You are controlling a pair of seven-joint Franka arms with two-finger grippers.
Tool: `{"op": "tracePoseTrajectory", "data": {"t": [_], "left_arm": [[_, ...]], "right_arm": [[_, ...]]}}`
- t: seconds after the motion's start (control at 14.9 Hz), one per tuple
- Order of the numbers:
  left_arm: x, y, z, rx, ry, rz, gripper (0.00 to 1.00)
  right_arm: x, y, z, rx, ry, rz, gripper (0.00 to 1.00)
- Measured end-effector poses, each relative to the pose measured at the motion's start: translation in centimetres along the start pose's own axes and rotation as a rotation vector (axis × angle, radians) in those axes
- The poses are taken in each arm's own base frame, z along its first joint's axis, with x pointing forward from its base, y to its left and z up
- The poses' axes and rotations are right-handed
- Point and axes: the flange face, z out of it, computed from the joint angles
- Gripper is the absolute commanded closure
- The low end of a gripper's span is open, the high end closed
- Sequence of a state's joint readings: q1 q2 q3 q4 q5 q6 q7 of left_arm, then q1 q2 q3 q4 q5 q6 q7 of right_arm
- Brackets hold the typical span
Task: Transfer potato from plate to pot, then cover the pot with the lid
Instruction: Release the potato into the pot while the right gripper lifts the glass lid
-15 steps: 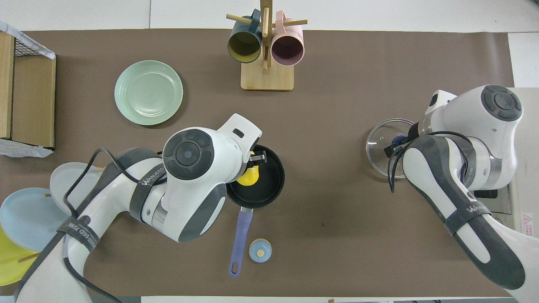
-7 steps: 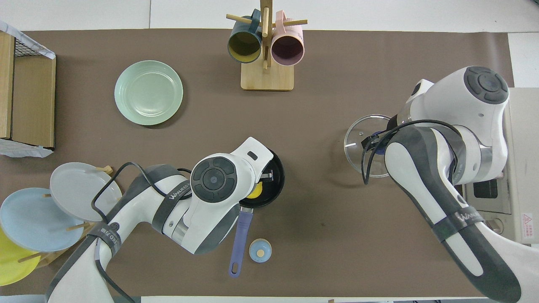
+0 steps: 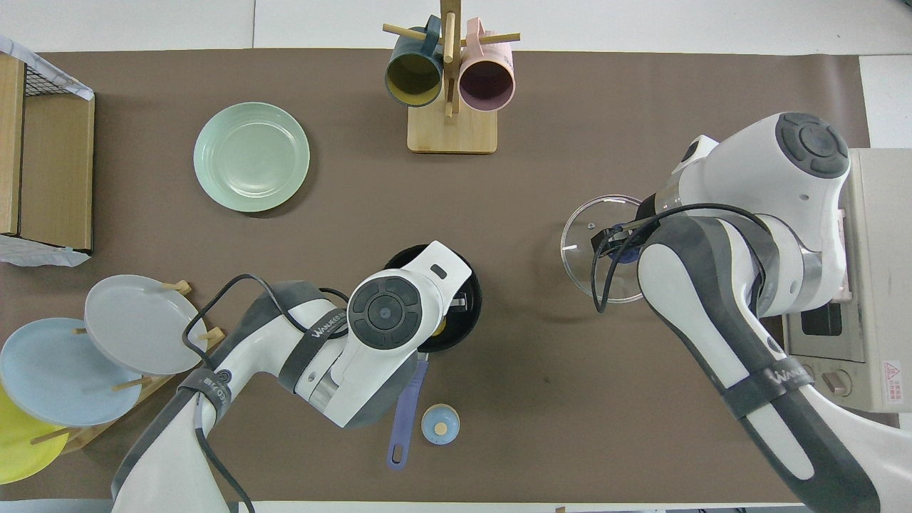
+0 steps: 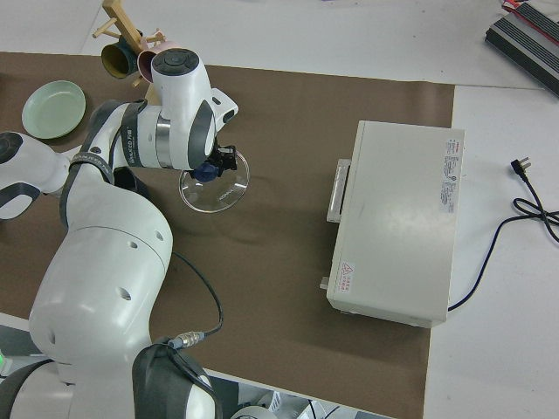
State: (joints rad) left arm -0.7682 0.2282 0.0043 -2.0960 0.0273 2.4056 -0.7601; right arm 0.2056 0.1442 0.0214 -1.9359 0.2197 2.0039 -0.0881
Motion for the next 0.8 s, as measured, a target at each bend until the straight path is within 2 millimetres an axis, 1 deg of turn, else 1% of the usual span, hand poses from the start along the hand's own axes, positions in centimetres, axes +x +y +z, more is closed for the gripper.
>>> {"op": "tracePoseTrajectory", "data": {"t": [0.2, 0.27, 0.33, 0.54, 0.6, 0.67, 0.74, 0.8], "left_arm": [[-0.1, 0.1, 0.0, 0.003, 0.004, 0.006, 1.00], [-0.1, 0.1, 0.0, 0.004, 0.005, 0.009, 0.90], [-0.1, 0.2, 0.0, 0.006, 0.007, 0.013, 0.01], [0.2, 0.0, -0.2, 0.007, 0.016, 0.018, 0.00], [0.8, -0.2, -0.7, 0.008, 0.018, 0.012, 0.00], [1.6, -0.6, -1.7, 0.017, 0.013, 0.005, 0.00], [2.6, -1.1, -3.3, 0.030, 0.001, -0.004, 0.00], [3.6, -1.7, -5.4, 0.033, -0.011, -0.017, 0.00]], "right_arm": [[0.0, 0.0, -0.1, 0.000, 0.001, 0.001, 0.58], [0.0, 0.0, -0.1, 0.000, 0.002, 0.002, 0.58], [0.0, 0.0, -0.1, 0.000, 0.002, 0.002, 0.57], [0.0, 0.0, -0.1, 0.000, 0.002, 0.002, 0.57], [0.0, 0.0, -0.1, 0.000, 0.002, 0.002, 0.57], [0.0, 0.0, -0.1, 0.000, 0.002, 0.002, 0.57], [0.0, 0.0, -0.1, 0.000, 0.001, 0.001, 0.57], [0.0, -0.3, 0.0, 0.000, 0.000, -0.001, 0.57]]}}
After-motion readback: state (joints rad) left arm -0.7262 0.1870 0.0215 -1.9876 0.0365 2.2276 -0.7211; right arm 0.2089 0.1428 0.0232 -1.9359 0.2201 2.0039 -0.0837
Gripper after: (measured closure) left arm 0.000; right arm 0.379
